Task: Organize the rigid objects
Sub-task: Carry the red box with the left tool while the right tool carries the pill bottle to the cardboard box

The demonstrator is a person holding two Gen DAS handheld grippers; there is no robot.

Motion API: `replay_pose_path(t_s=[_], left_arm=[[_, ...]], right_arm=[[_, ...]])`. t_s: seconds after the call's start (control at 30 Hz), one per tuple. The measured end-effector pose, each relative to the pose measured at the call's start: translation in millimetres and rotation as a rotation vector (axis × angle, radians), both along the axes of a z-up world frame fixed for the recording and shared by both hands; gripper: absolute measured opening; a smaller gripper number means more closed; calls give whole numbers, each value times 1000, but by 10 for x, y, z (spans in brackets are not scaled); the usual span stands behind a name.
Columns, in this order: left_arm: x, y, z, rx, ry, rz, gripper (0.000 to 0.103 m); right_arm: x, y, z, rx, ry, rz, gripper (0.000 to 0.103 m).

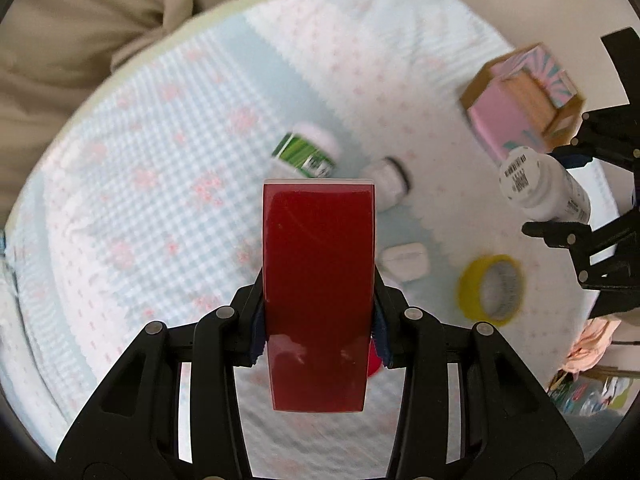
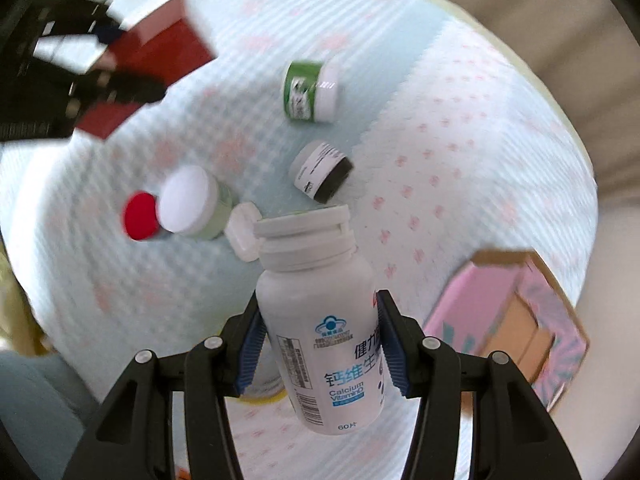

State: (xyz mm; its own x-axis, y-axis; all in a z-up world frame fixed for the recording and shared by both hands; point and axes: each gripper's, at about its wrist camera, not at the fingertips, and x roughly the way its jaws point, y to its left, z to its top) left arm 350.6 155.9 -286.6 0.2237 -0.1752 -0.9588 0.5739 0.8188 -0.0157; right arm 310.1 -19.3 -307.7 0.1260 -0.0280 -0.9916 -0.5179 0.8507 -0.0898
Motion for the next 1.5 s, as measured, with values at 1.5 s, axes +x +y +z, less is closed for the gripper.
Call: replay_pose_path(t_s=[1.5], left_arm=[[73,-4750,-4,-147,142,132,38]], right_arm=[[314,-4349,261,224,47,-476,49]])
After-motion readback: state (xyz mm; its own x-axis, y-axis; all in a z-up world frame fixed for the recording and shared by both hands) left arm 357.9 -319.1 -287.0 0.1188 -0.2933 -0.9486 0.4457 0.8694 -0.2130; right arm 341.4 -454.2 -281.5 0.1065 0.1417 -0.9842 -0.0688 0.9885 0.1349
